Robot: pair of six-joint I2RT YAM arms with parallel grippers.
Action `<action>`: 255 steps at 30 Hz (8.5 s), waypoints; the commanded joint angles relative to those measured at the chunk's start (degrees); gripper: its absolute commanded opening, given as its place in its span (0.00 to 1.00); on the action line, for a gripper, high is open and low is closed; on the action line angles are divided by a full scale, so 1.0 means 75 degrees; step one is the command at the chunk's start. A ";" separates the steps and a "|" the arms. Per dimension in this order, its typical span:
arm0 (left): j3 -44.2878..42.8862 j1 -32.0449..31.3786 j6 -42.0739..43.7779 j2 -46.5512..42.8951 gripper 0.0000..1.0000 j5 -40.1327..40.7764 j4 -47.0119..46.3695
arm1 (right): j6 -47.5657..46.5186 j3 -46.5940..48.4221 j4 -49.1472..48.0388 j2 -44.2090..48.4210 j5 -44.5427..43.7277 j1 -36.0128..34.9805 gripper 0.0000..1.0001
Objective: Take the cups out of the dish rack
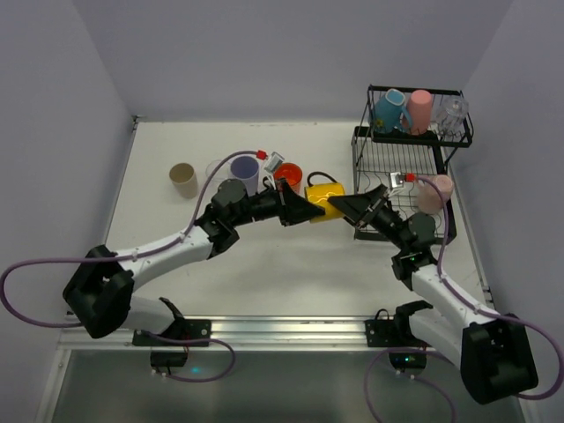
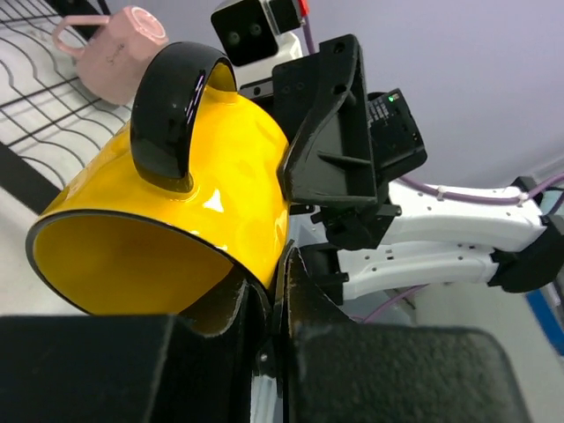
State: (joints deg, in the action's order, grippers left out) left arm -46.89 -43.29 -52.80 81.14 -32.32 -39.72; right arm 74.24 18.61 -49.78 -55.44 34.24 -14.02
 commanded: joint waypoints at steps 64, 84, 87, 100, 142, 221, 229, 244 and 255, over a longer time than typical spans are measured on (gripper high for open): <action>-0.2396 0.3909 0.4650 -0.2344 1.00 0.2483 0.8512 | -0.5655 0.2135 0.8054 0.2424 -0.4714 -0.0146 0.99; 0.0604 0.0956 0.5481 -0.6049 1.00 0.1598 0.6572 | -0.7105 0.3329 0.6101 -0.1090 -0.8328 0.2701 0.99; 0.0604 0.0581 0.5610 -0.6131 1.00 0.2289 0.6947 | -0.7576 0.3729 0.6005 -0.1852 -0.8023 0.2935 0.99; 0.0592 -0.0146 0.5680 -0.6226 1.00 0.2996 0.7148 | -0.8105 0.4749 0.6227 -0.3868 -0.7274 0.3393 0.99; 0.0546 0.0193 0.5633 -0.5370 1.00 0.2774 0.7172 | -0.6300 0.4867 0.8806 -0.2921 -0.5421 0.3241 0.99; -0.0425 -0.0053 0.0981 0.0393 0.98 0.0712 0.0493 | -0.5482 0.1844 0.5712 0.2115 -0.3255 0.2162 0.49; -0.0861 -0.0053 0.0279 0.1274 0.92 0.0313 -0.0526 | -0.2647 0.0859 0.3440 0.2483 -0.0243 0.2023 0.48; -0.0556 -0.0146 -0.0215 0.1298 0.52 0.0113 -0.1359 | -0.0711 0.0050 0.0005 0.0737 0.0147 0.0477 0.50; -0.0543 -0.0135 0.1962 -0.0845 0.00 0.2196 0.2419 | -0.0989 -0.0103 0.0445 0.0208 0.0098 -0.0029 0.99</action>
State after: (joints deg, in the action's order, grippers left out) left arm -47.92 -44.29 -48.40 81.17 -25.12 -35.00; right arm 69.93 17.39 -46.35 -54.37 33.10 -13.56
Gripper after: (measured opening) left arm 0.206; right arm 0.972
